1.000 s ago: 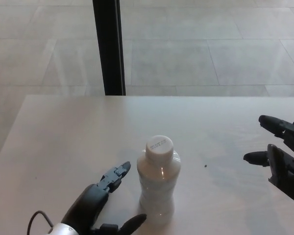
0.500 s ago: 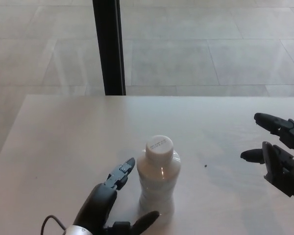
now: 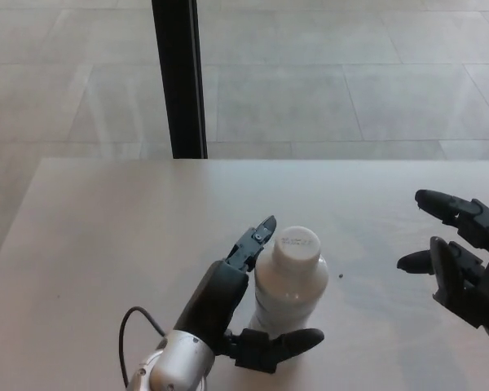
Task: The robot uses its left hand to to lift the bottle kept on the middle of the desk and tilts it towards its right hand. It then uses its right hand to rotate its cap to open it and places the bottle and cap back on the desk
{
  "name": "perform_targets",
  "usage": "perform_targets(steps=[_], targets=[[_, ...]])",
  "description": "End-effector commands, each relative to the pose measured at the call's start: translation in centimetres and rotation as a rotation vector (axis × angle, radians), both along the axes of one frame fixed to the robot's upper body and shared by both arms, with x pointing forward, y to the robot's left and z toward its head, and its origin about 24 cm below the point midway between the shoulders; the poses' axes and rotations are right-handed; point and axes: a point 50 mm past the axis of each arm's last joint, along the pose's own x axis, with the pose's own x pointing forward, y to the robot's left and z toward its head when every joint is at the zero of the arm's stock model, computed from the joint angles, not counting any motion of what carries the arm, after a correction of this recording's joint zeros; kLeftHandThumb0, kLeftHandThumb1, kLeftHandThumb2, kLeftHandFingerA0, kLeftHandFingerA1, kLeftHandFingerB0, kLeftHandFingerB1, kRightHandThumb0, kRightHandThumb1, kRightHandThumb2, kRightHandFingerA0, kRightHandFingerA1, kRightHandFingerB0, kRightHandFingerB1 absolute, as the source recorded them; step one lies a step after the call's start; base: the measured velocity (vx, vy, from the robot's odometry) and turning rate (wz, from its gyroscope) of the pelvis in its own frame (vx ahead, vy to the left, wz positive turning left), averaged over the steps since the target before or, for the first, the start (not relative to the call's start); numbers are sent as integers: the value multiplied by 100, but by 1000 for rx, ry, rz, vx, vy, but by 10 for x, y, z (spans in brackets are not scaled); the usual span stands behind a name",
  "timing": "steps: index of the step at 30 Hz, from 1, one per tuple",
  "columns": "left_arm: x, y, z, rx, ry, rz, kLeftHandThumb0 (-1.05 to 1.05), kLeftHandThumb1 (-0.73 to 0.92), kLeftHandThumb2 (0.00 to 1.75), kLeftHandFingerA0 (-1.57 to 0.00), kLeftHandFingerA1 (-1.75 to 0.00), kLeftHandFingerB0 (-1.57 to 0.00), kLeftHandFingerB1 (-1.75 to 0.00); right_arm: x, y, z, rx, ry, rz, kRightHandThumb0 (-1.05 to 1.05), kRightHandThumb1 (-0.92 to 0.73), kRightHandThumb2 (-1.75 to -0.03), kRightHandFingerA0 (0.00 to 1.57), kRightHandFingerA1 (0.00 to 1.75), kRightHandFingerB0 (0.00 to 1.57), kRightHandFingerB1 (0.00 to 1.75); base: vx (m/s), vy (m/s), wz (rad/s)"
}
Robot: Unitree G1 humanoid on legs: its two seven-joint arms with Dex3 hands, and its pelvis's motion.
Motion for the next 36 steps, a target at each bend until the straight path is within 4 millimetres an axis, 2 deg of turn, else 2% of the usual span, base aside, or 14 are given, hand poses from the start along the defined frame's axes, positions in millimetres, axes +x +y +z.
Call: perform_targets(steps=[1,2,5,11,12,16,17,21,26,28,29,31,32,36], targets=[[3,1,1,20,-18,46,-94,34,69,0,0,0,0,3,0,0,6,10,-3,-88,-71,-63,51,125,43,51,0,0,0],[3,0,0,24,-17,45,-94,42,55,0,0,0,0,3,0,0,6,7,-3,-90,-58,-103,67,113,36,58,0,0,0],[-2,-3,-8,22,15,78,-95,46,56,0,0,0,0,3,1,-1,23,-5,7,-87,-68,-63,56,124,42,49,0,0,0],[-3,-10,-17,91,34,66,-84,42,60,0,0,0,0,4,2,1,24,-11,-3,-86,-70,-63,52,121,41,49,0,0,0],[-6,-16,-22,121,76,32,-76,40,59,0,0,0,0,3,0,3,16,-17,-8,-83,-56,-103,67,111,30,55,0,0,0],[-10,-22,-26,125,90,26,-68,37,54,0,-5,0,0,3,-2,4,14,-30,-13,-84,-70,-64,56,124,40,48,0,0,0],[-13,-34,-29,87,89,59,-73,45,76,-5,-60,0,-5,2,-7,6,7,-30,-49,-81,-72,-63,59,121,43,49,0,0,0],[-17,-45,-28,-32,82,154,-62,49,74,-46,-74,0,0,3,-9,8,19,-29,-71,-81,-71,-62,57,117,43,49,0,0,0],[-21,-79,-18,-184,-15,322,-10,92,86,-111,-159,-8,-52,5,-11,14,41,-55,-114,-79,-71,-62,61,120,46,48,0,0,0],[-23,-84,-16,-194,-43,339,-1,92,100,-116,-175,-48,-77,5,-10,15,50,-63,-123,-78,-71,-62,67,119,49,47,0,0,0],[-24,-86,-15,-214,-57,351,3,82,136,-120,-127,-105,-115,5,-10,16,52,-73,-125,-79,-69,-64,68,121,49,48,0,0,0],[-25,-88,-16,-246,-69,368,6,81,141,-117,-175,-99,-154,5,-10,17,59,-80,-132,-78,-72,-62,72,123,50,48,0,0,0],[-25,-88,-16,-253,-79,396,6,91,147,-123,-134,-111,-127,5,-9,18,77,-84,-133,-77,-71,-62,74,123,51,48,0,0,0],[-26,-90,-19,-301,-58,452,1,92,150,-108,-129,-93,-120,4,-11,18,93,-94,-157,-78,-71,-62,77,123,53,49,0,0,0]])
